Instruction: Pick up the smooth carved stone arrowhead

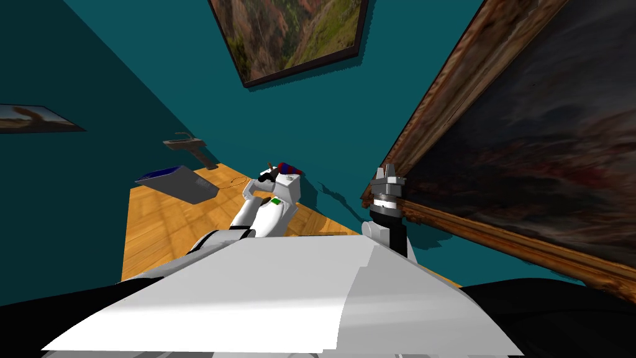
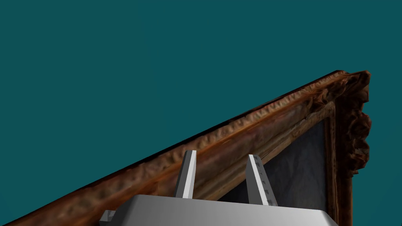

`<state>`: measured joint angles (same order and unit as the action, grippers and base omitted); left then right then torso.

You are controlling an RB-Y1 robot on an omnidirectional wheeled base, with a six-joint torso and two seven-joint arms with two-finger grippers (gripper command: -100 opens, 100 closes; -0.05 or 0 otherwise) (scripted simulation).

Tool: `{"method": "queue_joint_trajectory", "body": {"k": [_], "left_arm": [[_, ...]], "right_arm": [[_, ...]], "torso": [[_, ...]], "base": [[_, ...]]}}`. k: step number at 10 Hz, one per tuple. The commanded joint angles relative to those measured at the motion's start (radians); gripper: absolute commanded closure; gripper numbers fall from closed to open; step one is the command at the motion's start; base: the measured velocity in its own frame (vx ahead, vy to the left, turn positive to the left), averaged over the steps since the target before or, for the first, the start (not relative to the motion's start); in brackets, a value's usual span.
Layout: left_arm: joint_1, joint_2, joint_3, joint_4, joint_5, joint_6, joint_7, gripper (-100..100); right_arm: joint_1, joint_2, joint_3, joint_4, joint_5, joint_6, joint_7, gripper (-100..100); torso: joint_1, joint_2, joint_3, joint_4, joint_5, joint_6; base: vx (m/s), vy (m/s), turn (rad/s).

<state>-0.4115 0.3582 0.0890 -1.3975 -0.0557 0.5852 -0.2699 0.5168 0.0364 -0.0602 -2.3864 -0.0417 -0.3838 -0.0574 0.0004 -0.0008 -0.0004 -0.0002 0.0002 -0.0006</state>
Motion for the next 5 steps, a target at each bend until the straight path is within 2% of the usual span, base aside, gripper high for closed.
{"method": "queue_joint_trajectory", "body": {"k": [1,2,3,4,5], "left_arm": [[-0.013,0.003,0.002,0.029,0.003,0.009,-0.003,-100],[-0.06,0.005,0.015,0.068,-0.001,0.061,-0.019,-100],[-0.067,0.005,0.015,0.092,-0.001,0.069,-0.019,-100],[-0.108,0.005,0.029,0.129,-0.004,0.103,-0.035,-100],[-0.12,0.005,0.029,0.155,-0.004,0.127,-0.035,-100]], "right_arm": [[0.0,0.0,0.0,0.0,0.0,0.0,0.0,0],[0.0,0.0,0.0,0.0,0.0,0.0,0.0,0],[0.0,0.0,0.0,0.0,0.0,0.0,0.0,0],[0.0,0.0,0.0,0.0,0.0,0.0,0.0,0],[0.0,0.0,0.0,0.0,0.0,0.0,0.0,0]], "torso": [[0.0,0.0,0.0,0.0,0.0,0.0],[0.0,0.0,0.0,0.0,0.0,0.0],[0.0,0.0,0.0,0.0,0.0,0.0],[0.0,0.0,0.0,0.0,0.0,0.0],[0.001,-0.001,0.0,0.0,0.0,0.0]], "base": [[0.0,0.0,0.0],[0.011,0.007,-0.037],[0.013,0.009,-0.026],[0.02,0.014,-0.031],[0.023,0.013,-0.022]]}}
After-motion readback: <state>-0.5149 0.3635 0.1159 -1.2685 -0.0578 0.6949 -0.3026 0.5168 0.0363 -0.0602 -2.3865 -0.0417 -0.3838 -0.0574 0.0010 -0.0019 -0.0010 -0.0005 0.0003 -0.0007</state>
